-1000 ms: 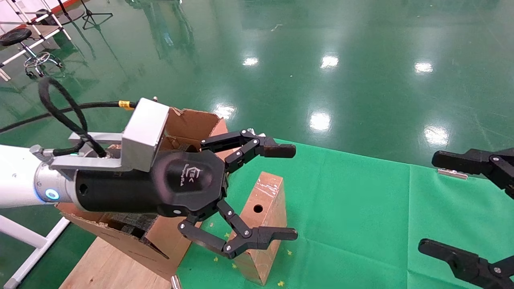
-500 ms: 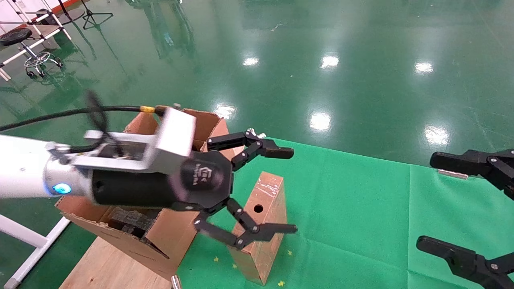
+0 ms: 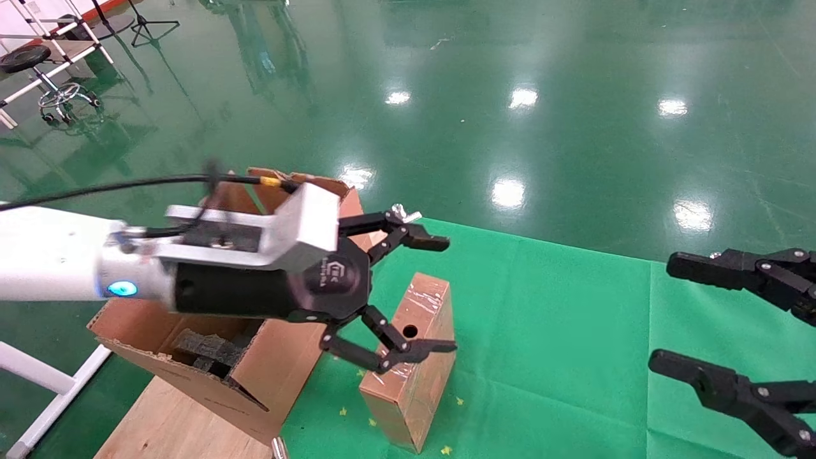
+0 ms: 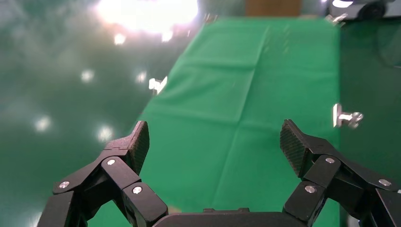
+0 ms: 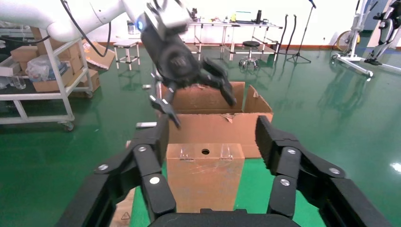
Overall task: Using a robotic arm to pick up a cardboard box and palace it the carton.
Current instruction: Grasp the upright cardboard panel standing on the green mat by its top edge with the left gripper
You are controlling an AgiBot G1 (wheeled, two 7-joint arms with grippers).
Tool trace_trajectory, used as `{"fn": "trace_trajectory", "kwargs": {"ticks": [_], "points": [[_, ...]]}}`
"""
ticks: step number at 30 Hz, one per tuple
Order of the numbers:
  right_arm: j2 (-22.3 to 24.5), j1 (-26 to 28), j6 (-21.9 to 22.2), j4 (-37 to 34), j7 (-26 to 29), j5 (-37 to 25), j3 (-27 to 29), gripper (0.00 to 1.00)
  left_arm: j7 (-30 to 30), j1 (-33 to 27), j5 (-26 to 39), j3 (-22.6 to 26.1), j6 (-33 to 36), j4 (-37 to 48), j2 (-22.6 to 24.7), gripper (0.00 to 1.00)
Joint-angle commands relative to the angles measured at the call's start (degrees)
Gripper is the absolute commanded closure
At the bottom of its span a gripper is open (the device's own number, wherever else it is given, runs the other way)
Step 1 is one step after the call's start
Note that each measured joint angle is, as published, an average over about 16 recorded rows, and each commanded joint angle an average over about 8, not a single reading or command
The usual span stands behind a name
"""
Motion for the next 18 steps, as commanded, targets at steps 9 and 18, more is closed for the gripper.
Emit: {"fn": "trace_trajectory", "kwargs": {"ticks": [9, 18], "points": [[0.00, 0.00, 0.00, 0.00, 0.00, 0.00, 0.00, 1.00, -20.23, -11.33, 18.01, 7.55, -2.57, -0.48, 3.50, 0.00], [0.00, 0.00, 0.00, 0.00, 0.00, 0.00, 0.00, 1.00, -42.14, -22.85, 34.04, 15.82, 5.15, -0.45, 10.06, 0.00]]}}
